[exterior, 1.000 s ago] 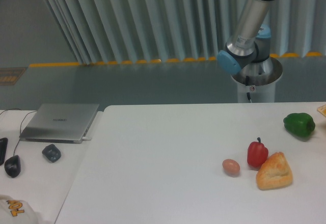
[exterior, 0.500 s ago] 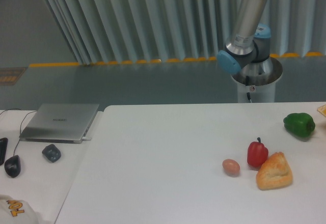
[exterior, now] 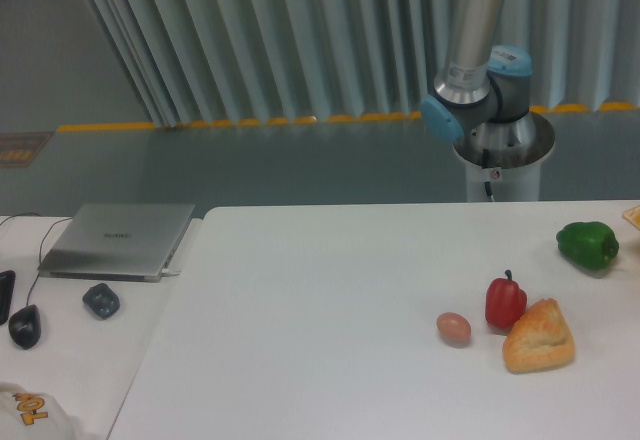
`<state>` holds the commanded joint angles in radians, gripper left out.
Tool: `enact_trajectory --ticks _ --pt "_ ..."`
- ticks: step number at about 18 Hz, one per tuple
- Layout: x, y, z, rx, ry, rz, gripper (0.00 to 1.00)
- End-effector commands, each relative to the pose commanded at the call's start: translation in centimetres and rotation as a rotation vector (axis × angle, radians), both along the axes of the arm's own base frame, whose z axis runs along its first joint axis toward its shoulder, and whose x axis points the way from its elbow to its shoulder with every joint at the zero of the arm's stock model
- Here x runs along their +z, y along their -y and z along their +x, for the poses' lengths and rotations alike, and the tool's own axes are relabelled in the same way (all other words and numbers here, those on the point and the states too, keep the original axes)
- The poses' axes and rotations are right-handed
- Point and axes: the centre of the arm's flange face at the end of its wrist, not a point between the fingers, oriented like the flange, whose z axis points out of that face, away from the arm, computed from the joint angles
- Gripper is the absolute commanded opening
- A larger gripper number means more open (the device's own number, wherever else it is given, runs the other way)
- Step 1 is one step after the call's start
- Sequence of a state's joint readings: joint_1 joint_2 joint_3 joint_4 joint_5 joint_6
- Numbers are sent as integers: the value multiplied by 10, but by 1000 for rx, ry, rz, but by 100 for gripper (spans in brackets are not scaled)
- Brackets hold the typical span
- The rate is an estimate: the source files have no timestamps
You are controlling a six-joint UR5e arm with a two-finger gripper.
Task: Place the yellow pepper on the table
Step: 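Lower the held yellow pepper beside the green pepper onto the table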
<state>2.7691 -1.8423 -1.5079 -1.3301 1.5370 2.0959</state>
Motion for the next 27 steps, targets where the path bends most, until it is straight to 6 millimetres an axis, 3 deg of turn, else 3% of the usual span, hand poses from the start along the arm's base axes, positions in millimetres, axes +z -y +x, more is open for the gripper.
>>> enact_trajectory --ticks 3,7,11,18,22,23,24,27 --pt "-15 -44 21 43 -19 4 23" --pt "-40 -78 40 79 -26 -2 24" --pt "-74 -88 50 98 -19 -3 27" --pt "-96 -90 47 99 -14 -7 27" --pt "-96 -94 47 91 -19 -1 54" --pt "-97 -95 47 91 -24 2 74" --pt "-96 -96 46 90 -35 11 100" --pt "-95 -97 46 73 -40 10 100"
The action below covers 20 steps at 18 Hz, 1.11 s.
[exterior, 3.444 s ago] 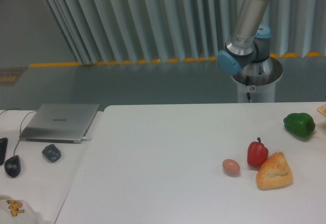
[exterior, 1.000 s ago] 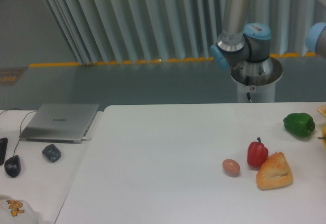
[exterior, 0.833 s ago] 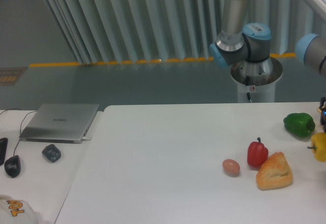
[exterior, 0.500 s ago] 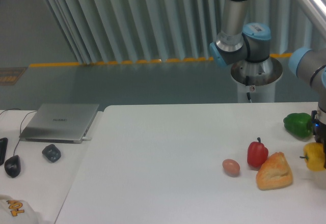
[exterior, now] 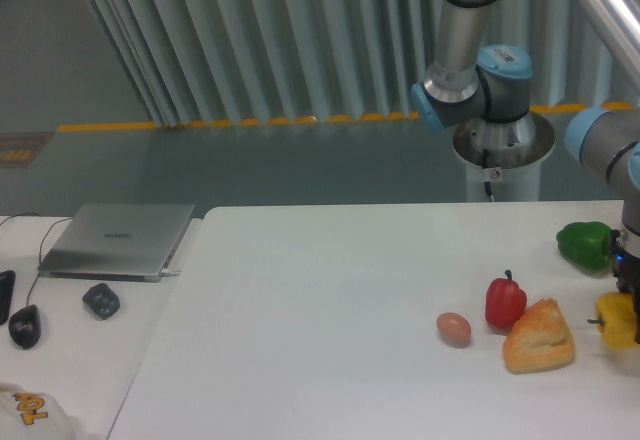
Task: Place the yellow pepper on the table
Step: 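Lower the held yellow pepper beside the green pepper onto the table, then open the gripper to release the yellow pepper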
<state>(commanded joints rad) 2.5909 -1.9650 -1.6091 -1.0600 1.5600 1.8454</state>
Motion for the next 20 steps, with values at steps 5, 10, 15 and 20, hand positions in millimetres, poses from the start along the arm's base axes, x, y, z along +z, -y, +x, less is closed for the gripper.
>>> enact_trajectory --ticks 5,10,15,20 --pt "0 7 9 -7 -13 -32 100" --pt "43 14 0 9 -63 2 100" --pt "78 15 3 10 -63 -6 100" --pt "118 10 -10 5 -48 -17 100"
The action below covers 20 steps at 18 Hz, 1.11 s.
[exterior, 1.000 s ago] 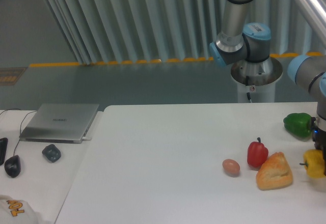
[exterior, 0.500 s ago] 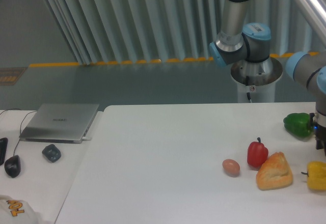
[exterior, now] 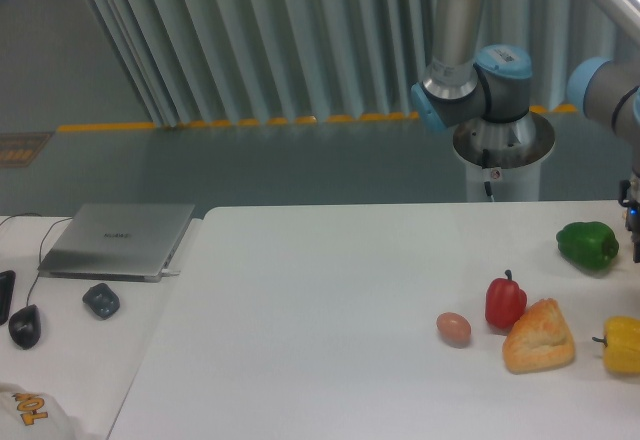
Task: Place the yellow pepper on the table
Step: 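Open the gripper to release the yellow pepper, then raise the open gripper up away from the yellow pepper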
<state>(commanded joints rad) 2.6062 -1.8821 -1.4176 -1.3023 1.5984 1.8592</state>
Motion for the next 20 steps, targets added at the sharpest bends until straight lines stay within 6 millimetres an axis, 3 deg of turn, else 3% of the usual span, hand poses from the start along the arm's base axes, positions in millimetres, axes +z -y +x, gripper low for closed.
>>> enact_trajectory --ticks 5,13,20 --pt "21 3 -19 10 32 -28 100" --pt "-10 -4 -18 2 95 -40 100" --pt "-10 -3 -18 5 101 -31 100"
